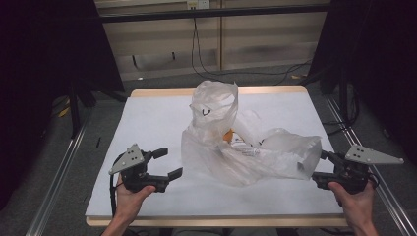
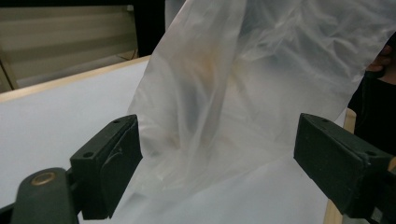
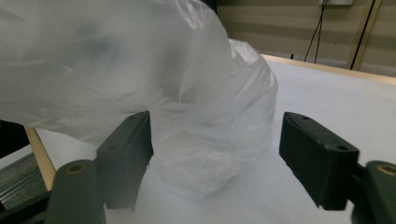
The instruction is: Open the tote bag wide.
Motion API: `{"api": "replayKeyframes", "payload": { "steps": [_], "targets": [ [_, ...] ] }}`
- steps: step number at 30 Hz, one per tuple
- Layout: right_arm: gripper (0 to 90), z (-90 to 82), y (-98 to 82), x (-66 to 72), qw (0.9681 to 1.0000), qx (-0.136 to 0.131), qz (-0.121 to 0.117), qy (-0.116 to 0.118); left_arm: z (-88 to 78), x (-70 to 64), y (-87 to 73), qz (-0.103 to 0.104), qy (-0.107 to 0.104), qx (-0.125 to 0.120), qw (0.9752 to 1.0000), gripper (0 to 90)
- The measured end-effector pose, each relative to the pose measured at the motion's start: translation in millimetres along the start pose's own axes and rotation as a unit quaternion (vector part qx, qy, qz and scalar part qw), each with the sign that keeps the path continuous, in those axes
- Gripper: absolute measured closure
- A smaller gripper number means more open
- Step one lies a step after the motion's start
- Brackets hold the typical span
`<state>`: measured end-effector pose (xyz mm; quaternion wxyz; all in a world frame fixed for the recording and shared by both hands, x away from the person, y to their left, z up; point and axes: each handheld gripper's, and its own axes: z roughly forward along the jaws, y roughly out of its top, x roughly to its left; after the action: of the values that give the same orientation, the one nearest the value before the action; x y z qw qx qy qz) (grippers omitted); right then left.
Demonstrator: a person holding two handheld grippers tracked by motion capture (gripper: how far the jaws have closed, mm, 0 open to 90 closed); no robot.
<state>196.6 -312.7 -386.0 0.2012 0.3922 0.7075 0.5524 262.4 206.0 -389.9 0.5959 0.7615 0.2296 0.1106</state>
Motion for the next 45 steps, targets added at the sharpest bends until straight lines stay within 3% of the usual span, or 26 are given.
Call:
{"api": "replayKeyframes", "payload": {
  "steps": [1,3,4,6,7,8,11,12,13,14,15,16,22,23,32,33,36,41,42,45],
  "targets": [
    [27.2,-1.8,3.7,1.7,1.0,-0.003,0.001,-0.002,0.0,-3.2,3.2,0.004,0.019,0.001,0.9998,15.4],
    [28.7,-6.1,11.7,3.9,0.9999,-0.007,-0.006,-0.004,0.8,-5.5,8.4,0.007,0.014,-0.004,0.9999,16.0],
    [29.4,-7.9,15.0,3.8,0.9999,-0.009,-0.007,-0.006,2.0,-5.4,12.0,0.01,-0.001,-0.011,0.9999,17.1],
    [32.6,-11.9,25.2,3.3,0.9997,-0.021,-0.007,-0.01,3.5,-7.5,18.5,0.014,0.006,-0.012,0.9998,19.1],
    [34.8,-12.6,28.0,2.5,0.9997,-0.022,-0.008,-0.011,4.2,-7.2,20.7,0.017,-0.004,-0.014,0.9998,20.9],
    [35.8,-12.9,30.6,1.8,0.9996,-0.024,-0.007,-0.011,5.1,-8.8,23.9,0.02,0.005,-0.014,0.9997,22.2],
    [40.2,-9.8,41.5,0.5,0.9996,-0.025,-0.01,-0.006,8.4,-11.4,33.5,0.028,-0.009,-0.022,0.9993,27.9],
    [42.6,-8.6,45.7,0.4,0.9996,-0.027,-0.008,-0.006,9.3,-14.7,37.4,0.029,0.001,-0.022,0.9993,28.9],
    [44.1,-7.7,50.9,-0.1,0.9995,-0.03,-0.005,-0.009,9.6,-14.5,39.4,0.032,-0.014,-0.025,0.9991,33.5],
    [44.7,-7.7,53.9,-0.4,0.9994,-0.032,-0.005,-0.01,10.1,-17.1,42.0,0.032,-0.004,-0.028,0.9991,36.3],
    [46.5,-7.2,57.8,-0.6,0.9992,-0.038,-0.006,-0.009,10.9,-17.2,44.2,0.031,-0.019,-0.033,0.9988,37.9],
    [48.0,-6.6,61.7,-0.6,0.9992,-0.039,-0.006,-0.009,11.3,-17.3,46.4,0.035,-0.029,-0.038,0.9982,45.3],
    [60.0,-0.3,78.3,4.7,0.999,-0.044,-0.012,0.005,15.2,-21.4,57.7,0.038,-0.045,-0.049,0.997,64.4],
    [65.4,3.6,82.9,7.3,0.9988,-0.043,-0.018,0.013,16.2,-24.0,62.3,0.044,-0.05,-0.054,0.9963,66.7],
    [76.8,17.8,99.0,23.8,0.9975,-0.04,-0.035,0.046,25.0,-35.0,80.2,0.064,-0.082,-0.057,0.993,82.9],
    [80.4,23.1,100.5,29.6,0.9968,-0.034,-0.04,0.061,31.8,-40.1,84.9,0.068,-0.09,-0.054,0.9922,85.5],
    [87.2,30.3,100.6,37.1,0.9957,-0.026,-0.048,0.075,42.5,-45.8,89.0,0.073,-0.106,-0.049,0.9905,89.9],
    [90.0,39.8,98.9,45.1,0.9937,-0.017,-0.055,0.096,56.4,-51.8,95.1,0.081,-0.123,-0.039,0.9883,90.0],
    [90.0,46.7,96.6,51.8,0.9923,-0.002,-0.064,0.107,63.2,-56.4,98.5,0.084,-0.132,-0.04,0.9869,90.0],
    [90.0,53.1,93.5,59.2,0.9906,0.009,-0.068,0.118,72.7,-66.6,102.4,0.084,-0.151,-0.036,0.9843,90.0]
  ]
}}
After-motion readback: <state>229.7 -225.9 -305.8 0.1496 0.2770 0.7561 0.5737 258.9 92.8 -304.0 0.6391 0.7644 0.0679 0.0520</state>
